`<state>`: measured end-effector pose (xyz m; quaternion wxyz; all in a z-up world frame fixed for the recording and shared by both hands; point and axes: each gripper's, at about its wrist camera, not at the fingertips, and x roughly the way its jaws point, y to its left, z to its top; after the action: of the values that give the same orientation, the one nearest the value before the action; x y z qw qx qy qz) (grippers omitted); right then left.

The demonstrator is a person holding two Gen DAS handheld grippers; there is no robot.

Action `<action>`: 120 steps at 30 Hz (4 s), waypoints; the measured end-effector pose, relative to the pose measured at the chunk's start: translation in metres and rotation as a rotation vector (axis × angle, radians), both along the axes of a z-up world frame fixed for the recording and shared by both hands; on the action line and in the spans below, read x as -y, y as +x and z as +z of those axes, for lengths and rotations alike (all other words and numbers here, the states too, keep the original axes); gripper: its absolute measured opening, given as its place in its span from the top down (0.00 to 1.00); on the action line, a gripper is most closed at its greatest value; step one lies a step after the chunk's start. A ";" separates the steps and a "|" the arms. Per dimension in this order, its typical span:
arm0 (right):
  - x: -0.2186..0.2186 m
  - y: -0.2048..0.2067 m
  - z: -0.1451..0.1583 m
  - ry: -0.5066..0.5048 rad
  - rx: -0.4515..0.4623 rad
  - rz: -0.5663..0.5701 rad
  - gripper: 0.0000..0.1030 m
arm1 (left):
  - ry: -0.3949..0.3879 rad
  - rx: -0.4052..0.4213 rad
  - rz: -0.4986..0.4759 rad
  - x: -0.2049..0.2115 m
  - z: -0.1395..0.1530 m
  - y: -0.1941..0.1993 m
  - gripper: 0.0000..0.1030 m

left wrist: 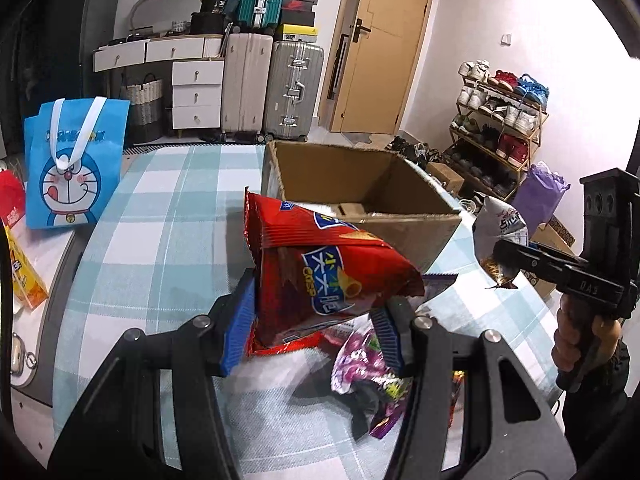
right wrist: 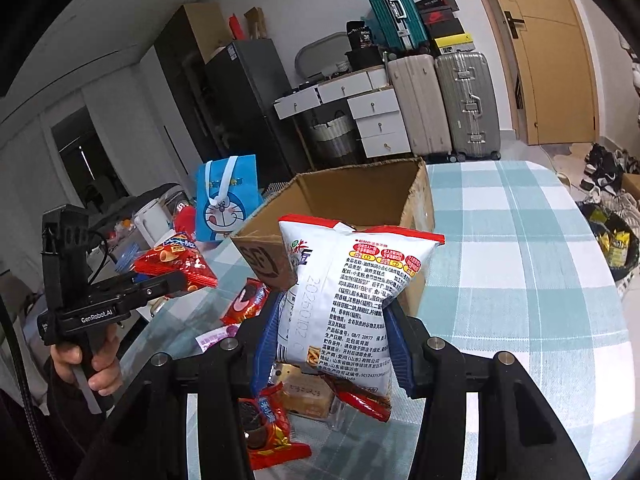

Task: Organize snacks
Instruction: 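Carry both bags over the cardboard box with both tools, then open both tools to drop the bags into the box and withdraw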

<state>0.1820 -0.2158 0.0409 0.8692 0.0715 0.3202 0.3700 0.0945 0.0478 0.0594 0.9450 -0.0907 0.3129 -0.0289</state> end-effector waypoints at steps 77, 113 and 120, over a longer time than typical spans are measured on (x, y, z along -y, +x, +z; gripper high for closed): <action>-0.077 0.106 0.011 -0.106 0.040 -0.031 0.53 | 0.153 -0.047 0.002 0.044 -0.013 0.184 0.50; 0.001 0.055 0.022 0.061 -0.021 -0.127 0.00 | 0.087 -0.035 0.057 0.018 0.008 0.089 0.01; 0.000 0.025 0.002 -0.004 -0.066 -0.078 0.00 | 0.076 -0.061 0.062 0.017 -0.008 0.051 0.01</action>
<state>0.2072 -0.2156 0.0433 0.8720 0.0944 0.3466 0.3326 0.1451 0.0309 0.0516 0.9382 -0.0652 0.3396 0.0151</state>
